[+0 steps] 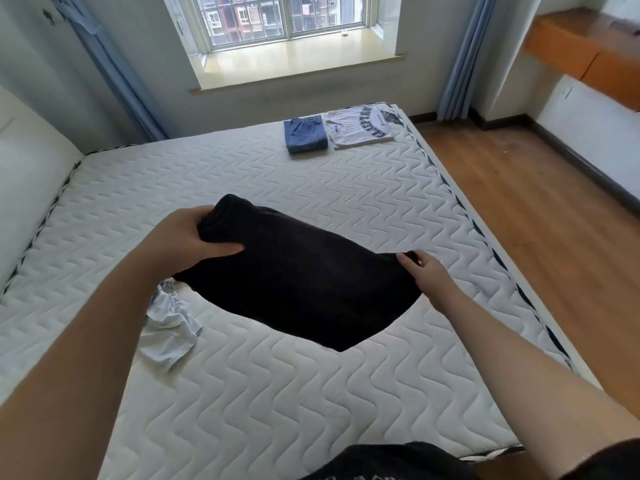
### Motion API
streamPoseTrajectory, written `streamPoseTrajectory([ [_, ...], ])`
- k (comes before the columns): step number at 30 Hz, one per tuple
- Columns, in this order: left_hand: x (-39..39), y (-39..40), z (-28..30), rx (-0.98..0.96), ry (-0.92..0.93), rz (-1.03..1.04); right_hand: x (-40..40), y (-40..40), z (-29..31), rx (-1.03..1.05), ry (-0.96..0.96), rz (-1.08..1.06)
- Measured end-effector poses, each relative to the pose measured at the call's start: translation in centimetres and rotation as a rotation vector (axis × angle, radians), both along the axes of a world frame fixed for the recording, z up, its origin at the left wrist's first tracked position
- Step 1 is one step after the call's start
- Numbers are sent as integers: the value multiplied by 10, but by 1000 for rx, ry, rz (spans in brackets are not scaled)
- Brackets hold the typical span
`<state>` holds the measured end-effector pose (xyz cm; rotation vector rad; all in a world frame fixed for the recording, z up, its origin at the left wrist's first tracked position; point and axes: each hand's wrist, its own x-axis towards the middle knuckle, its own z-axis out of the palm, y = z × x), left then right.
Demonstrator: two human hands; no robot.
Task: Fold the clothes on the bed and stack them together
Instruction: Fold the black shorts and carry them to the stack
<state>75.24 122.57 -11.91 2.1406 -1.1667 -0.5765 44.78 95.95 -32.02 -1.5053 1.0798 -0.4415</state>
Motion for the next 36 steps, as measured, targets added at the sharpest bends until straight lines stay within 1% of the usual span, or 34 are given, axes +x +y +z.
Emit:
streamPoseTrajectory([
  [2, 3, 9, -16, -3, 52, 11, -8, -3, 6, -104, 65, -15],
  [3, 5, 13, -24, -4, 75, 22, -12, -2, 8, -120, 73, -33],
  [5, 9, 20, -42, -4, 115, 48, -18, 2, 14, -68, 26, -97],
  [7, 13, 26, -60, -13, 171, 75, -24, 11, 20, 3, -56, -164],
  [9, 15, 31, -80, -10, 241, 89, -31, 20, 25, 32, -137, -205],
  [11, 15, 36, -103, 11, 302, 84, -42, 28, 29, 43, -195, -210],
  [13, 13, 40, -126, 26, 353, 84, -53, 33, 33, 46, -195, -172],
  [17, 1, 50, -174, 45, 462, 139, -77, 44, 40, -16, -86, -62],
  [24, -37, 72, -245, 154, 589, 195, -114, 53, 38, -14, 245, 219],
  [30, -80, 93, -293, 245, 606, 264, -127, 41, 5, -228, 512, 386],
  [33, -108, 100, -312, 284, 615, 335, -129, 38, -23, -272, 564, 421],
  [36, -137, 112, -329, 308, 628, 451, -127, 35, -52, -234, 526, 418],
])
